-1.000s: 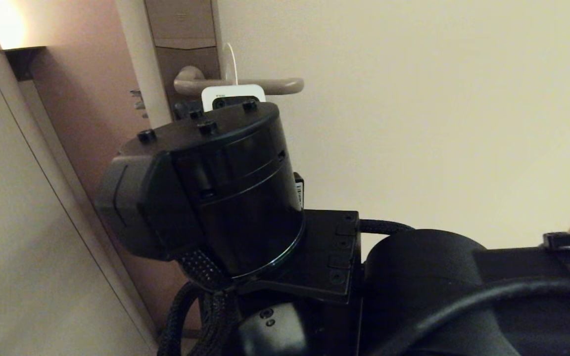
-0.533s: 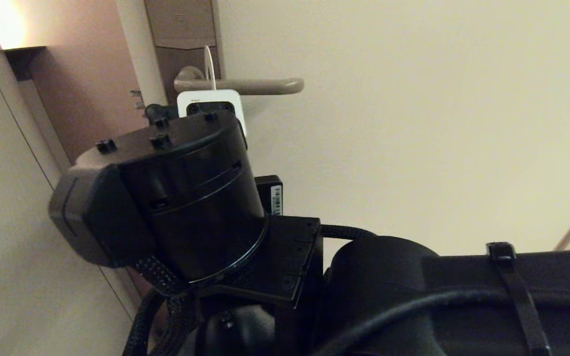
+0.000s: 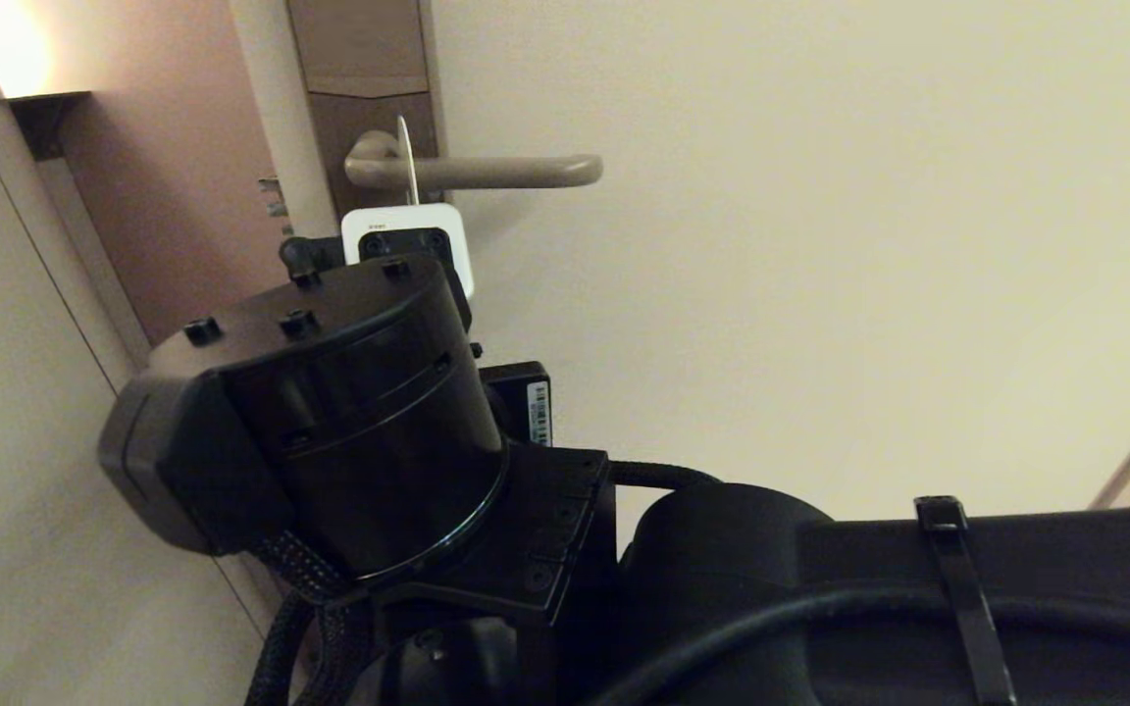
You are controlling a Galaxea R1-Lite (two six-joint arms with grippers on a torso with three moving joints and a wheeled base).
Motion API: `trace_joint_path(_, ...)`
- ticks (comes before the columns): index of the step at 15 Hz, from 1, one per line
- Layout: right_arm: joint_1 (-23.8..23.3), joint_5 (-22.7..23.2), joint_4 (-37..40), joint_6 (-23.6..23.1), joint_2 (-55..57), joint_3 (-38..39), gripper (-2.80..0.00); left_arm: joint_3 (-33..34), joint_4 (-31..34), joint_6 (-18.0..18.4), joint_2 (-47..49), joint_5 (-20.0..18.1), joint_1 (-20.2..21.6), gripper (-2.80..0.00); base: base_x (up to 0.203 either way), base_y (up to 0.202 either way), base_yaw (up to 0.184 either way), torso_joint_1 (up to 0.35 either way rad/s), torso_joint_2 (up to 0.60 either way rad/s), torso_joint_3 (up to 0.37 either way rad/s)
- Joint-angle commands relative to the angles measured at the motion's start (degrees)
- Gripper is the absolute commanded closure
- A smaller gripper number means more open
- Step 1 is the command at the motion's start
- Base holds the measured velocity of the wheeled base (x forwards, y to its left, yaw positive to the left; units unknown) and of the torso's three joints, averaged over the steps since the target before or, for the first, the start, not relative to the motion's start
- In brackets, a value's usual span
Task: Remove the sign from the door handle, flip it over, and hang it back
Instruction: Hang the sign back with the other side facing out
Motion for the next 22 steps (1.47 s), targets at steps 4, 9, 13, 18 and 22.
trace_joint_path(4, 0.0, -0.3, 0.1, 0.1, 0.0, 0.2, -2.8, 0.0, 0.0, 0.0, 0.0, 0.0, 0.0, 0.0, 0.0, 0.0, 0.0, 0.0, 0.0, 0.0)
trace_joint_path(9, 0.0, -0.3, 0.2, 0.3, -1.2, 1.0, -2.8, -0.1, 0.0, 0.0, 0.0, 0.0, 0.0, 0.0, 0.0, 0.0, 0.0, 0.0, 0.0, 0.0)
trace_joint_path(13, 1.2, 0.0, 0.3, 0.5, -5.9, 6.3, -2.8, 0.0, 0.0, 0.0, 0.0, 0.0, 0.0, 0.0, 0.0, 0.0, 0.0, 0.0, 0.0, 0.0)
trace_joint_path(18, 4.2, 1.1, 1.2, 0.4, -12.4, 11.0, -2.8, -0.1, 0.0, 0.0, 0.0, 0.0, 0.0, 0.0, 0.0, 0.0, 0.0, 0.0, 0.0, 0.0)
trace_joint_path(22, 5.6, 1.1, 0.8, 0.3, -12.9, 12.0, -2.8, 0.0, 0.0, 0.1, 0.0, 0.0, 0.0, 0.0, 0.0, 0.0, 0.0, 0.0, 0.0, 0.0)
